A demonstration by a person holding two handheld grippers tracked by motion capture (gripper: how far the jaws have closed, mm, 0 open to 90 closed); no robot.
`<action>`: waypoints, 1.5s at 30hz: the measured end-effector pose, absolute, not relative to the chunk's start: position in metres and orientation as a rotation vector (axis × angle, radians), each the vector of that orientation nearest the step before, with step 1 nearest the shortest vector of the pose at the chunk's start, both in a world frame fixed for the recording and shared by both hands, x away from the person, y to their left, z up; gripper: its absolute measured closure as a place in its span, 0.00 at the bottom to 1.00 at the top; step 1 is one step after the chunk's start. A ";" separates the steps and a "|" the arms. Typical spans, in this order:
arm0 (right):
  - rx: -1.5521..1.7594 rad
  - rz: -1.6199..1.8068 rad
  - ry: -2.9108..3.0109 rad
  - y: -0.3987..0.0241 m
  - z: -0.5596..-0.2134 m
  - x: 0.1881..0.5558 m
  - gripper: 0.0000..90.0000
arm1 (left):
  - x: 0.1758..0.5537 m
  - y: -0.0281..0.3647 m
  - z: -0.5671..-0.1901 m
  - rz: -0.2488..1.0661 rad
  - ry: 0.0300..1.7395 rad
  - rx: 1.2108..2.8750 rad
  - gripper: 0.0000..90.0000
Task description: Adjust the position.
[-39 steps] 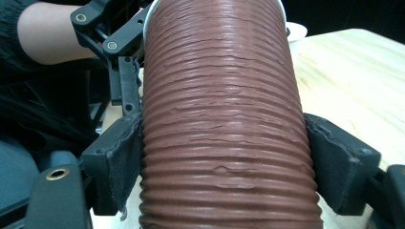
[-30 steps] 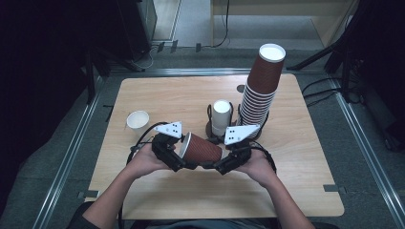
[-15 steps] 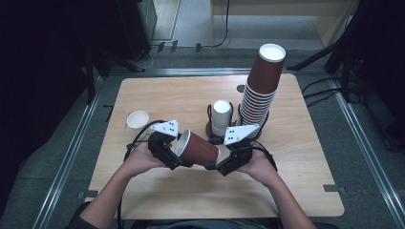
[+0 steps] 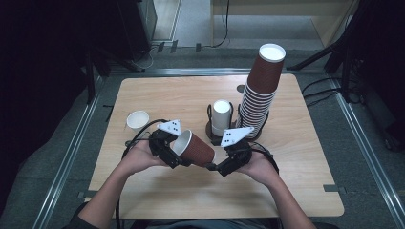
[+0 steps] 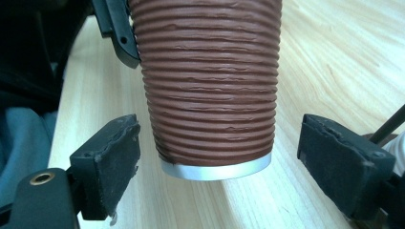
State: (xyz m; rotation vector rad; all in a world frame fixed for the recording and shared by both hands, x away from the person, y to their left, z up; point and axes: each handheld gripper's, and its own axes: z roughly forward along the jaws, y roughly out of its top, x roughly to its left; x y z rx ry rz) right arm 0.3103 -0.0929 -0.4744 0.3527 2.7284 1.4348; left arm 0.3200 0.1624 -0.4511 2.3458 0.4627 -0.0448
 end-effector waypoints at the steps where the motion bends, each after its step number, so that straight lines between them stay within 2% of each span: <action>1: 0.349 1.428 2.731 -0.092 -0.475 0.310 0.16 | 0.320 0.161 -0.451 -0.036 0.464 2.361 0.09; 18: 0.273 1.320 2.827 -0.078 -0.494 0.308 0.18 | 0.312 0.137 -0.455 -0.014 0.415 2.495 0.09; 27: 0.227 1.275 2.842 -0.069 -0.498 0.305 0.24 | 0.308 0.130 -0.458 -0.008 0.390 2.532 0.09; 45: 0.259 1.301 2.798 -0.078 -0.490 0.308 0.24 | 0.310 0.139 -0.453 -0.002 0.415 2.458 0.03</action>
